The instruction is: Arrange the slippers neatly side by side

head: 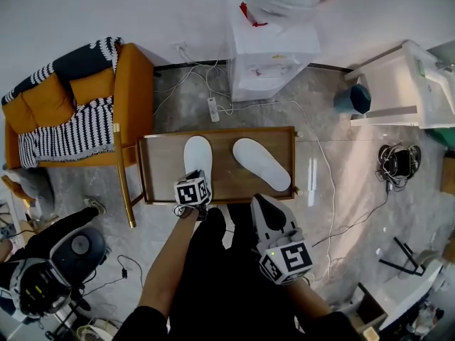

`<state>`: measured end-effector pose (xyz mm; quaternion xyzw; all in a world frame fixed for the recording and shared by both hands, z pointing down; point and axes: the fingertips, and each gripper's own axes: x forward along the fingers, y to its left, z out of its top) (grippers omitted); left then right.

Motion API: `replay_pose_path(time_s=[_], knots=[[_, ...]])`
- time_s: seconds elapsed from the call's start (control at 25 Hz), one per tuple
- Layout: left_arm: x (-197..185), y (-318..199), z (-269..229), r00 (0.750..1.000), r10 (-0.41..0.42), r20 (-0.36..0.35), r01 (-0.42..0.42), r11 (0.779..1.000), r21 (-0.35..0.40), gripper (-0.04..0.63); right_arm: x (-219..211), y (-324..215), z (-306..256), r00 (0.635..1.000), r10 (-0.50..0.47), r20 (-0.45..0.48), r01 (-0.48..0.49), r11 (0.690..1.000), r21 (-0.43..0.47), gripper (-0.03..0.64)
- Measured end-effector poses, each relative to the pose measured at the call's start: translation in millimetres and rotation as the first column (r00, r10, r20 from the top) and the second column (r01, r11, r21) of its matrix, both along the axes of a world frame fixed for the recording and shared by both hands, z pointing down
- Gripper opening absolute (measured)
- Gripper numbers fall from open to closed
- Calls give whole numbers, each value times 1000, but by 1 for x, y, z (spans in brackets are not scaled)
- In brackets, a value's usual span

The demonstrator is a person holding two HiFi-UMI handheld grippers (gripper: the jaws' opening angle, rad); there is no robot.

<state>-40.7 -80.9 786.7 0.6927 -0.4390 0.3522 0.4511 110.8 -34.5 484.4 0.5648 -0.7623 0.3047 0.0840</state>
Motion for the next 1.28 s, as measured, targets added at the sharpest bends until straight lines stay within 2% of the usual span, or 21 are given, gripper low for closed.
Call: replay_pose_path(time_s=[0.36, 0.56, 0.68, 0.8, 0.88, 1.0, 1.28], knots=[[-5, 4, -11, 999, -13, -49, 15, 999, 30, 133, -4, 5, -6, 1000, 4, -4, -4, 1000, 21, 12], [-26, 8, -37, 998, -35, -54, 40, 995, 88, 128, -10, 8, -16, 1000, -6, -14, 7, 999, 52, 12], [-41, 4, -71, 995, -59, -77, 72, 981, 181, 66, -15, 7, -26, 1000, -10, -19, 12, 996, 83, 12], [-49, -5, -123, 987, -69, -148, 115, 936, 331, 21, -17, 5, -37, 1000, -10, -28, 13, 993, 114, 12], [-54, -9, -162, 982, -58, -178, 131, 893, 430, 17, -17, 4, -43, 999, -9, -39, 14, 991, 132, 12], [-57, -10, -222, 983, -24, -183, 124, 818, 562, 17, -16, 2, -50, 999, 0, -53, 8, 987, 159, 12], [-44, 9, -328, 978, 66, -199, 105, 669, 736, 17, -10, 6, -56, 997, 37, -73, -24, 985, 171, 12]])
